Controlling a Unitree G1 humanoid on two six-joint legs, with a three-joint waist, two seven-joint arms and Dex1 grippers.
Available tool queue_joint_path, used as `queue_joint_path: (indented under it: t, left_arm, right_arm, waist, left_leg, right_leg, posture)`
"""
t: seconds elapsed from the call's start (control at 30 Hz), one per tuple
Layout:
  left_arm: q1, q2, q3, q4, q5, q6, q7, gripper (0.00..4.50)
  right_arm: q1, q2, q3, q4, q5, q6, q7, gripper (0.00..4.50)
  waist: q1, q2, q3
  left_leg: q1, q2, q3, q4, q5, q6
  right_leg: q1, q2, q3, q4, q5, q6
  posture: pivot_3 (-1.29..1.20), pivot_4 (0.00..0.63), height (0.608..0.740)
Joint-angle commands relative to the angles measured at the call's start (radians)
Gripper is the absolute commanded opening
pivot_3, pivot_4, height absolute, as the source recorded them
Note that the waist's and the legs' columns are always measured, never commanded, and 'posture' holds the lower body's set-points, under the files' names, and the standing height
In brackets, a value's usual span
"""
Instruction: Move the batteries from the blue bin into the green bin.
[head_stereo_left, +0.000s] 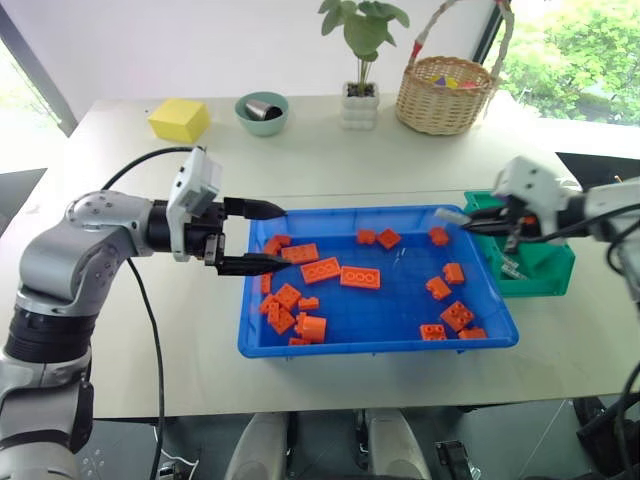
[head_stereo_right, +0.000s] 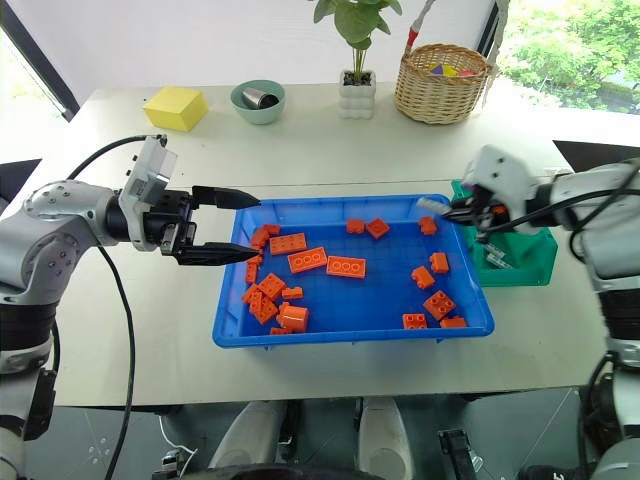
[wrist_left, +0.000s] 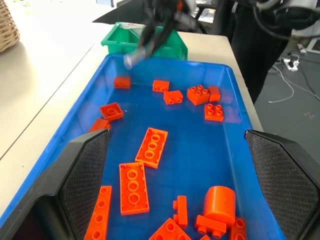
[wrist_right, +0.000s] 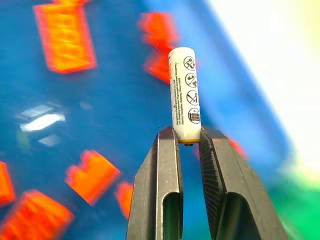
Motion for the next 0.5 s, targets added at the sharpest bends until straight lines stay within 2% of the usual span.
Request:
queue_joint_path:
  t: [0.03, 0.23, 0.3, 0.33, 0.43, 0.5]
  left_arm:
    - [-0.003, 0.003, 0.013, -0.011, -0.009, -0.01, -0.006, 4.5]
    - [-0.02, -0.012, -0.002, 0.002, 0.0, -0.013, -0.011, 4.5]
    - [-0.031, -0.015, -0.005, 0.01, 0.003, -0.015, -0.015, 4.5]
    - [-0.033, -0.016, -0.006, 0.013, 0.004, -0.016, -0.017, 4.5]
    - [-0.038, -0.014, -0.009, 0.02, 0.008, -0.023, -0.024, 4.5]
    - [-0.04, -0.013, -0.011, 0.024, 0.011, -0.027, -0.027, 4.5]
  right_arm:
    - [0.083, -0.067, -0.121, 0.012, -0.001, 0.022, -0.055, 0.01]
    - [0.213, -0.063, -0.202, 0.023, 0.003, 0.041, -0.159, 0.01]
    - [0.23, -0.045, -0.21, 0.019, 0.016, 0.066, -0.186, 1.06]
    - [0.235, -0.033, -0.21, 0.015, 0.012, 0.057, -0.209, 1.35]
    - [0.239, -0.03, -0.205, -0.014, 0.01, 0.041, -0.232, 2.84]
    - [0.233, -0.036, -0.211, -0.036, 0.034, 0.061, -0.218, 2.84]
  waist:
    - [0.001, 0.0, 0.0]
    - [-0.007, 0.0, 0.0]
    - [-0.006, 0.0, 0.0]
    - [-0.005, 0.0, 0.0]
    - [-0.004, 0.0, 0.0]
    - [-0.004, 0.0, 0.0]
  left_leg:
    - [0.0, 0.0, 0.0, 0.0, 0.0, 0.0]
    - [0.001, 0.0, 0.001, 0.0, 0.0, 0.0]
    - [0.001, 0.0, 0.001, 0.0, 0.0, 0.0]
    - [0.001, 0.001, 0.001, 0.0, 0.0, 0.0]
    - [0.001, 0.0, 0.001, 0.0, 0.0, 0.0]
    - [0.001, 0.0, 0.001, 0.0, 0.0, 0.0]
  right_leg:
    - [0.0, 0.0, 0.0, 0.0, 0.0, 0.0]
    - [0.0, 0.0, 0.001, 0.0, 0.0, 0.0]
    - [0.0, 0.0, 0.001, 0.001, 0.0, 0.0]
    - [0.0, 0.0, 0.001, 0.001, 0.0, 0.0]
    - [0.0, 0.0, 0.001, 0.0, 0.0, 0.0]
    - [0.0, 0.0, 0.001, 0.0, 0.0, 0.0]
  posture:
    - [0.0, 0.15, 0.702]
    - [0.0, 0.15, 0.702]
    - [0.0, 0.15, 0.702]
    - [0.0, 0.15, 0.702]
    - [0.0, 0.15, 0.702]
    - [0.0, 0.15, 0.702]
